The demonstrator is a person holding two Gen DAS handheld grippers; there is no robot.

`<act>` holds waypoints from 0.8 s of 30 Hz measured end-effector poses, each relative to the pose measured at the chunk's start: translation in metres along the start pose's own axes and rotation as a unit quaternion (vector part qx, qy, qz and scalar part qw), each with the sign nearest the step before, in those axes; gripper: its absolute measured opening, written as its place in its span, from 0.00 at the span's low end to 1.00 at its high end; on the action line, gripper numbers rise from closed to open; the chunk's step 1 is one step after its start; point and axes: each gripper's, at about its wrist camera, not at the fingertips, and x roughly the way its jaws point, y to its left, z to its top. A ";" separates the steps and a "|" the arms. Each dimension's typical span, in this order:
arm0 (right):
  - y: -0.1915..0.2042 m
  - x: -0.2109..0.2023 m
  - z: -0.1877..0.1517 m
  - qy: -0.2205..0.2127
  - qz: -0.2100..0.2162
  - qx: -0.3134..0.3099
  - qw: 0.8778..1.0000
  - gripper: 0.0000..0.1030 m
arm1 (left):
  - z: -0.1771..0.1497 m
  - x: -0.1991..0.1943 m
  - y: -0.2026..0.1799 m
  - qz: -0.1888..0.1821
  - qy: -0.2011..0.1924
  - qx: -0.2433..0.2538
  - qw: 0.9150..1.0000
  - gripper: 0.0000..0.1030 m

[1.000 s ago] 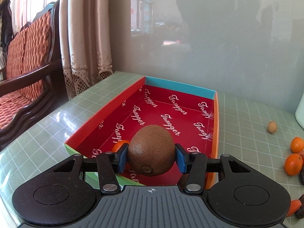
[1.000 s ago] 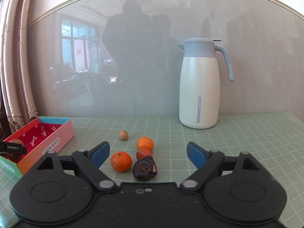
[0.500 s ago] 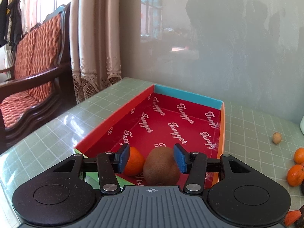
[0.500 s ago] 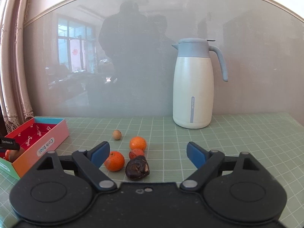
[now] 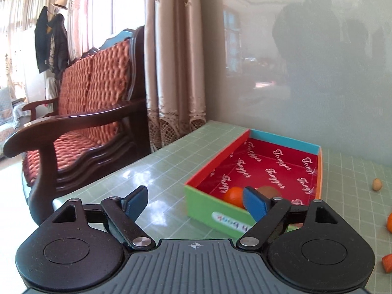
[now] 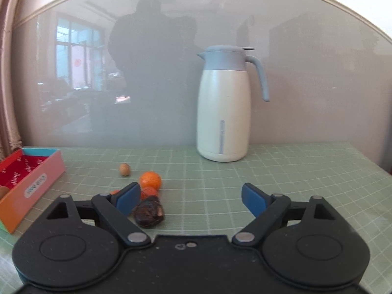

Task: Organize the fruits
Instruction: 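Grasp the dark date with the right gripper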

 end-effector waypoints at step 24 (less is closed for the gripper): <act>0.031 0.035 -0.024 0.133 0.143 0.004 0.981 0.46 | -0.014 -0.014 0.039 0.013 0.002 -0.016 1.000 0.82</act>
